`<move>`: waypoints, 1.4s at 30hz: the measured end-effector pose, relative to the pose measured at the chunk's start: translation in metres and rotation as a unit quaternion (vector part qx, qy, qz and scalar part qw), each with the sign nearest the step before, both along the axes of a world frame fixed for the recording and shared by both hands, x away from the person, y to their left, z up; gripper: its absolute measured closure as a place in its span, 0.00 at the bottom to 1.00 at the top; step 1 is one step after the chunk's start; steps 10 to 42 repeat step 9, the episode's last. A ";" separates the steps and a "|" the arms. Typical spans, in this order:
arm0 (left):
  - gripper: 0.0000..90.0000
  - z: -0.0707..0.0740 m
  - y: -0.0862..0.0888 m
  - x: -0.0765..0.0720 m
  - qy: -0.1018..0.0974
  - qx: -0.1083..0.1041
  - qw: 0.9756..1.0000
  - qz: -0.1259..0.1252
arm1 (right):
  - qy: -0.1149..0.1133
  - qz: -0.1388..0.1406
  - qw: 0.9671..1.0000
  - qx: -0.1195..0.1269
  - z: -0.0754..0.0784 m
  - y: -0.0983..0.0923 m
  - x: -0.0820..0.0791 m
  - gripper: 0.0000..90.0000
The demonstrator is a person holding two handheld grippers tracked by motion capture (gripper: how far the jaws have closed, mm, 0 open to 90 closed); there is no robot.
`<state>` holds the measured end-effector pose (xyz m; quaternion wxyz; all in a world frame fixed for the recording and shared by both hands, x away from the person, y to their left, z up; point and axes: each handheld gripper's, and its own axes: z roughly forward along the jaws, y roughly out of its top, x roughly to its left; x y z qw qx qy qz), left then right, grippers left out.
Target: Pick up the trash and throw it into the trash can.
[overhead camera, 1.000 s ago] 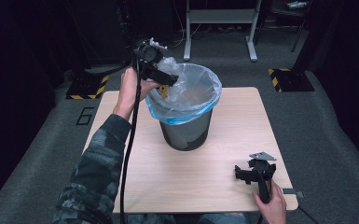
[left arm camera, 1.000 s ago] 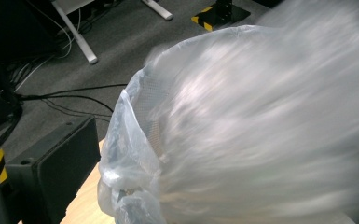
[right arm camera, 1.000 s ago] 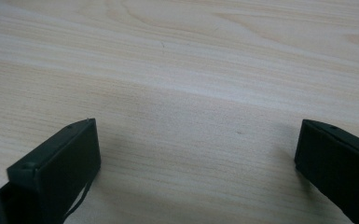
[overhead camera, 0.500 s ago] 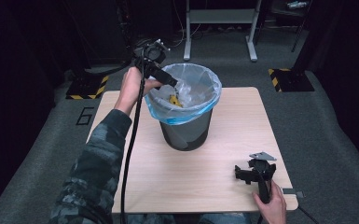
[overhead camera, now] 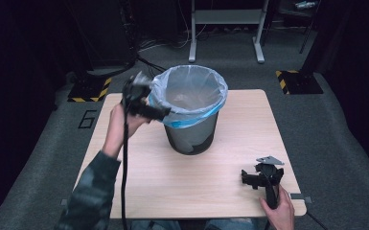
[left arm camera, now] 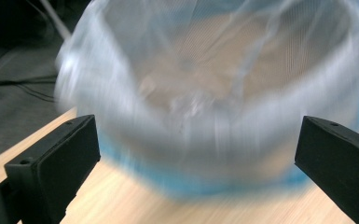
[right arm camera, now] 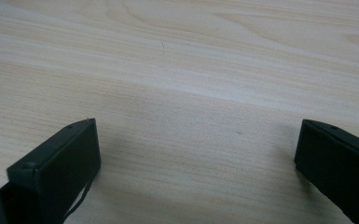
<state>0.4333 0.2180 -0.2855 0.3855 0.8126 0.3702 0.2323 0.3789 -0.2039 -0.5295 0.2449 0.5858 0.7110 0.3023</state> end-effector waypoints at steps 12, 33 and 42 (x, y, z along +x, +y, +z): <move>0.00 -0.182 0.053 -0.030 0.096 0.012 0.993 0.066 | 0.000 0.000 1.000 0.000 0.000 0.000 0.000 0.00; 0.00 -0.182 0.053 -0.030 0.096 0.012 0.993 0.066 | 0.000 0.000 1.000 0.000 0.000 0.000 0.000 0.00; 0.00 -0.182 0.053 -0.030 0.096 0.012 0.993 0.066 | 0.000 0.000 1.000 0.000 0.000 0.000 0.000 0.00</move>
